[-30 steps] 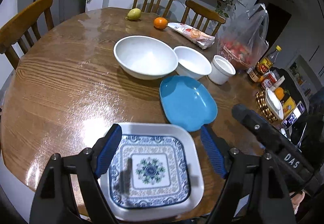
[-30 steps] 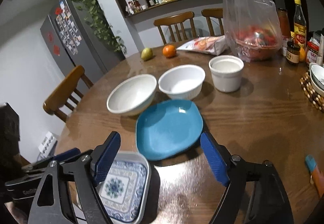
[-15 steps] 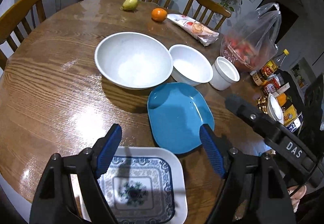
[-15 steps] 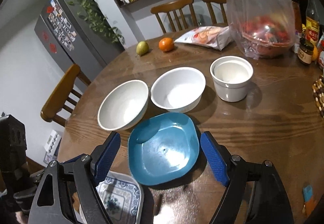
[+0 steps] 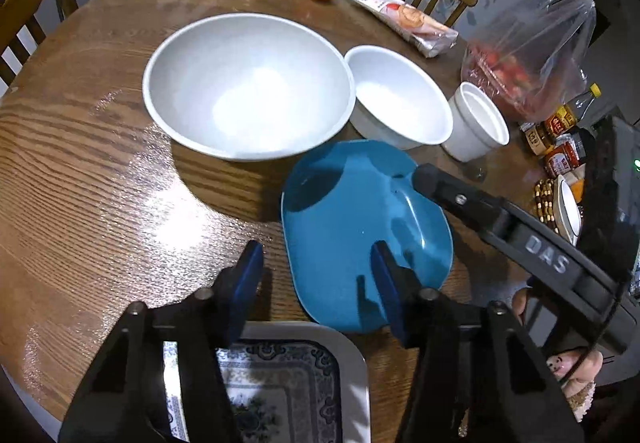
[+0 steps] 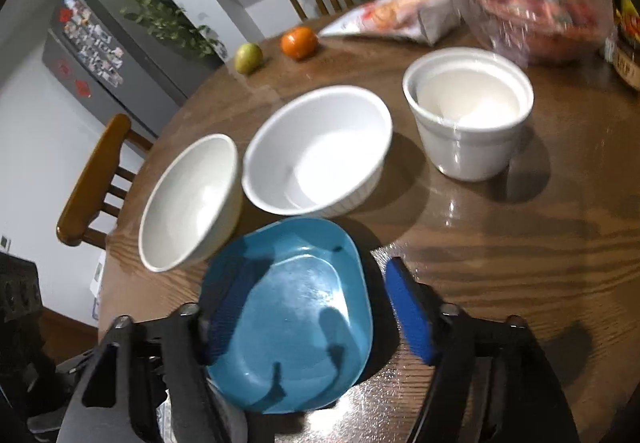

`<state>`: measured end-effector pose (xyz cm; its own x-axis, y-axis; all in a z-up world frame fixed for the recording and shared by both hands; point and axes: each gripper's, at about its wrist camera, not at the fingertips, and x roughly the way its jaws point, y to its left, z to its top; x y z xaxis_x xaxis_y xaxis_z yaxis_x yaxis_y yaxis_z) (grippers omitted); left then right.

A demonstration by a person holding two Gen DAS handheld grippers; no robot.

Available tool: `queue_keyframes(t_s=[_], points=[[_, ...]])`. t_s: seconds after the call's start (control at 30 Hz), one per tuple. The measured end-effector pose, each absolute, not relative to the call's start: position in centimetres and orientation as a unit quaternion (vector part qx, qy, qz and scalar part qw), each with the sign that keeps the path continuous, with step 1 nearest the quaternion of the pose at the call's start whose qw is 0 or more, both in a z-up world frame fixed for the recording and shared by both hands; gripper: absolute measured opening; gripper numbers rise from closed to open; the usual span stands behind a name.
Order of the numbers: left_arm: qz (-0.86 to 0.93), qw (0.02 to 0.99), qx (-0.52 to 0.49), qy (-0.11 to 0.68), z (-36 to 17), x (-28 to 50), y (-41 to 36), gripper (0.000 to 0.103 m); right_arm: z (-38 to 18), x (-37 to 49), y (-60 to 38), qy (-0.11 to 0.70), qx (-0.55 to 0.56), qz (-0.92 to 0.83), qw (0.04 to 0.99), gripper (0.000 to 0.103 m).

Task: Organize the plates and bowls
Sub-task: 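Move both tools to the teal square dish and grasp its rim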

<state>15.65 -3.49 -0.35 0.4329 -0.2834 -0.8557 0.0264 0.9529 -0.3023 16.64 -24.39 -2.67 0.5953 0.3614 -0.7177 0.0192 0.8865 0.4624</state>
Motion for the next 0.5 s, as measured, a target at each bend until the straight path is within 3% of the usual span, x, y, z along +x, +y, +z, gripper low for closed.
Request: queue_keyframes(t_s=[0.1,0.23,0.5], points=[[-0.09,0.837,-0.123,0.526,-0.6,15.6,-3.6,0.048,-3.5,16.9,-24.4,0.451,0.216,0.093,0.861,0.049],[-0.086,0.834,-0.121,0.532,-1.2,15.6,-3.8,0.033,-3.8,16.9,-24.0,0.451,0.203,0.09,0.865,0.042],[-0.08,0.831,-0.116,0.538,-1.9,15.9,-4.1,0.026,-4.1,17.0,-23.9,0.453,0.194,0.081,0.866,0.033]])
